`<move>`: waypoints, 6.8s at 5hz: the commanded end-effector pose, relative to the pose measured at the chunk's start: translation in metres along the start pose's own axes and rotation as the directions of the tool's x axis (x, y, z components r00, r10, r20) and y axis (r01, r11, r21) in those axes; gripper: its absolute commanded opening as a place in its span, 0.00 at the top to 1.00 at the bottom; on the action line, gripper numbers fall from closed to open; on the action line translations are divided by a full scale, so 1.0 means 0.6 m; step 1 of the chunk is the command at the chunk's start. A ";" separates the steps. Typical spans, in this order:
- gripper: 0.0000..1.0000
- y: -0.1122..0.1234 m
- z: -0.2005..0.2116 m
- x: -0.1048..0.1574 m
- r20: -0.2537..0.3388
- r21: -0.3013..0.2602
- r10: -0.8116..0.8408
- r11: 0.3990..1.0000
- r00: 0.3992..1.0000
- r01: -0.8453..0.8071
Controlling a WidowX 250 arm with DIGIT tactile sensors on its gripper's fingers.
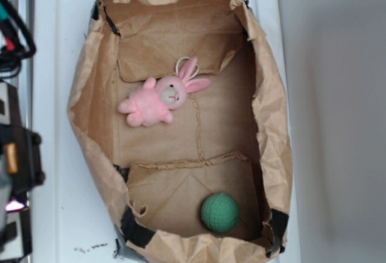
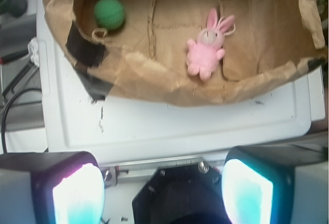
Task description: Grab the green ball.
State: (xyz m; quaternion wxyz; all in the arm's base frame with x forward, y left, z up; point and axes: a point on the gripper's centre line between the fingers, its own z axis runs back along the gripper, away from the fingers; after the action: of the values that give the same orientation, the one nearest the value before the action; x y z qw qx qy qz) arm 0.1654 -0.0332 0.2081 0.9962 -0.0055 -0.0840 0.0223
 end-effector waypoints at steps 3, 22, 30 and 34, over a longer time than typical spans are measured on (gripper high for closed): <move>0.00 0.022 -0.057 0.125 -0.002 -0.047 -0.022 0.999 1.000 0.022; 0.00 0.033 -0.248 0.184 0.293 -0.155 -0.827 0.453 0.479 0.878; 0.00 -0.079 -0.238 0.166 0.470 -0.211 -0.754 0.410 0.460 0.887; 0.00 -0.079 -0.238 0.166 0.470 -0.211 -0.754 0.410 0.460 0.887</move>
State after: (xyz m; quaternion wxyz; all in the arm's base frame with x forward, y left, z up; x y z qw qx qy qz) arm 0.2798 -0.0694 0.0581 0.8329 -0.2006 -0.1918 -0.4788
